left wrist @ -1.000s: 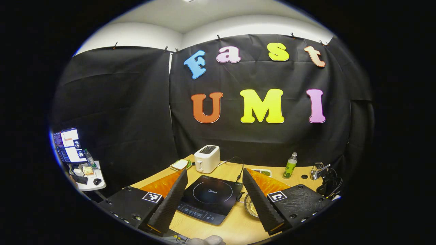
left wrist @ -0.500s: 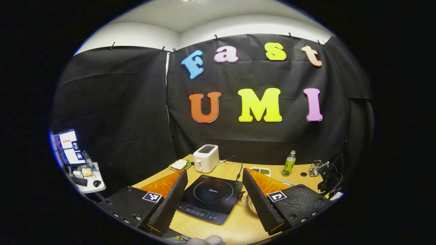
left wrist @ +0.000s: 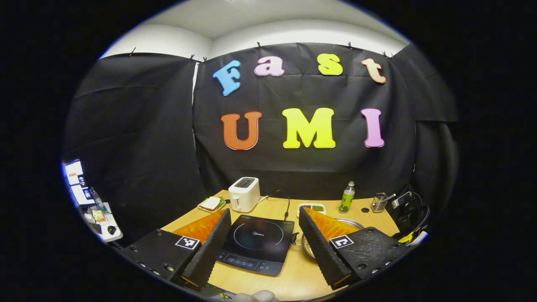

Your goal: First push the handle of the pot to place it horizontally, then grasp the pot with both hands and set it on the induction cooktop.

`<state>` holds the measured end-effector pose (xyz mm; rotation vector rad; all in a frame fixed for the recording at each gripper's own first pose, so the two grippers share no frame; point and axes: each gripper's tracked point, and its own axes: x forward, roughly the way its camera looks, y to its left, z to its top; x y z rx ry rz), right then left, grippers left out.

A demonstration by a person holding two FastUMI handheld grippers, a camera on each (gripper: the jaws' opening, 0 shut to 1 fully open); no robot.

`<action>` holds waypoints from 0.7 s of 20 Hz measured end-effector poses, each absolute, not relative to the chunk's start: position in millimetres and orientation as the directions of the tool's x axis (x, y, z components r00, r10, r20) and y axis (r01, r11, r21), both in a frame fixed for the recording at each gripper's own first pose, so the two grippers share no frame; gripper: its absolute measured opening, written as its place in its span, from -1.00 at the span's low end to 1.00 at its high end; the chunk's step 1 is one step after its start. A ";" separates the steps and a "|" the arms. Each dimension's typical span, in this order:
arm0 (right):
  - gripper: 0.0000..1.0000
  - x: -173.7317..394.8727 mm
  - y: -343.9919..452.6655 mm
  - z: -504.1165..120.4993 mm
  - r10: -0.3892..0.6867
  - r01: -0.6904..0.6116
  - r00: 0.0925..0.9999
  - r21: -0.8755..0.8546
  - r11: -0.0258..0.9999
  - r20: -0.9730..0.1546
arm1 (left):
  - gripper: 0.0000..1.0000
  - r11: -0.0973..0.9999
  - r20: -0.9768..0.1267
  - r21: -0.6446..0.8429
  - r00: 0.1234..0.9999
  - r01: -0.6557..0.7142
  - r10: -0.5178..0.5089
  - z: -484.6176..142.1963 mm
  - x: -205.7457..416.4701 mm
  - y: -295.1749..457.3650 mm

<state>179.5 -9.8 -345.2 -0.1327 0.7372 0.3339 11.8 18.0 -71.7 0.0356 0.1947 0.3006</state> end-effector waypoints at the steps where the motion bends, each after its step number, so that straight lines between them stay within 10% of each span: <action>1: -0.98 168.4 -9.7 -340.3 0.243 -0.326 0.702 0.001 0.945 -0.670 | 0.94 0.962 -0.185 0.059 0.945 -0.265 0.271 -72.7 12.9 16.5; 8: -0.89 98.0 -14.1 -303.4 0.165 -0.178 0.780 0.039 0.983 -0.604 | 0.94 0.994 -0.180 0.044 0.978 -0.095 0.102 -85.2 7.0 10.0; 14: 0.25 34.1 -12.1 -287.2 0.107 -0.098 0.824 0.047 0.994 -0.556 | 0.94 0.998 -0.205 0.058 0.979 -0.004 0.016 -105.6 -9.0 21.0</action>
